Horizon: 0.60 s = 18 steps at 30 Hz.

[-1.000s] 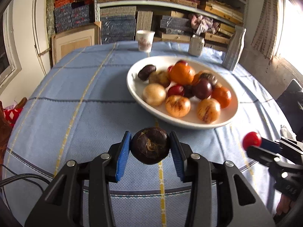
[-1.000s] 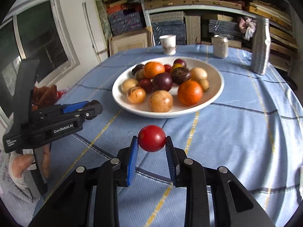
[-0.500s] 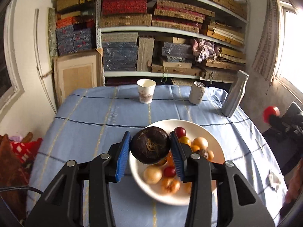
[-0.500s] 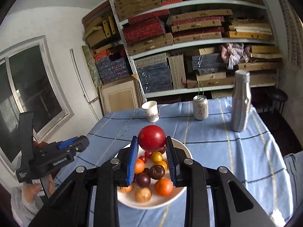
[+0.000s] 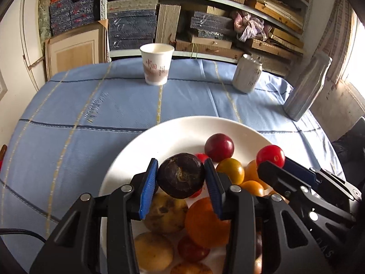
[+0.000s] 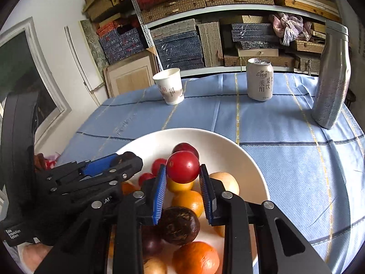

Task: Organize fruits

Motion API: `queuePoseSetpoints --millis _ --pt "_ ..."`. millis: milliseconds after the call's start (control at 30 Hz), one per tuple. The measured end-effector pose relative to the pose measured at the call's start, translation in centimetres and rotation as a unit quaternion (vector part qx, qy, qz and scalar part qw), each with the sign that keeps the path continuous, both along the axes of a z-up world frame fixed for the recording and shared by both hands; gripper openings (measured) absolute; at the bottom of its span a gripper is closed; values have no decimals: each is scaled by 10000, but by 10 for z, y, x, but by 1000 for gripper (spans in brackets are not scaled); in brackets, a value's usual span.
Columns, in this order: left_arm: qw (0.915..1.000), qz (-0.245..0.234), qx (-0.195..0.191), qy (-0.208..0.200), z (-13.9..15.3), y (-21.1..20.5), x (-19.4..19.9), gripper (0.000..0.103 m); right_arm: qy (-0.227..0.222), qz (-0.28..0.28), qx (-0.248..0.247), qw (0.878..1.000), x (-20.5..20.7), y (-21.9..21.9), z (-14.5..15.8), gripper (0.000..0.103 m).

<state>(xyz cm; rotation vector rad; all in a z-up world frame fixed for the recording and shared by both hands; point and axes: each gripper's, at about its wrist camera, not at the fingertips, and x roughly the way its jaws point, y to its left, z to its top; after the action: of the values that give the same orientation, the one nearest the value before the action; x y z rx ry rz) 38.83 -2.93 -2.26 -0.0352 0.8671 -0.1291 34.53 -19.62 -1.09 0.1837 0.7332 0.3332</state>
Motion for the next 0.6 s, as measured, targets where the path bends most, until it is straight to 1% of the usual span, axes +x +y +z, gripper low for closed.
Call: queuePoseSetpoints --millis 67,100,133,167,300,367,433,533,600 --pt "9999 11 63 -97 0 -1 0 47 8 0 40 10000 3 -1 -6 32" --pt "9998 23 94 -151 0 -2 -1 54 -9 5 26 10000 3 -1 -8 33" --pt "9996 63 140 -218 1 -2 -2 58 -12 -4 4 10000 4 -1 -9 33" --pt "9995 82 134 -267 2 -1 -3 60 -23 -11 -1 10000 3 -2 -9 37" --pt "9994 117 -75 -325 5 10 -7 71 -86 15 63 9999 1 -4 -4 40" --pt "9990 132 -38 -417 9 13 -12 72 -163 7 110 9998 -4 -5 3 41" --pt "9983 192 81 -547 17 15 -20 75 -238 2 171 9996 -8 -6 11 42" --pt "9969 207 171 -738 32 18 -38 89 -457 -43 236 9987 -22 -10 31 44" --pt "9953 262 302 -878 42 20 -56 92 -615 -125 214 9978 -36 -12 47 59"
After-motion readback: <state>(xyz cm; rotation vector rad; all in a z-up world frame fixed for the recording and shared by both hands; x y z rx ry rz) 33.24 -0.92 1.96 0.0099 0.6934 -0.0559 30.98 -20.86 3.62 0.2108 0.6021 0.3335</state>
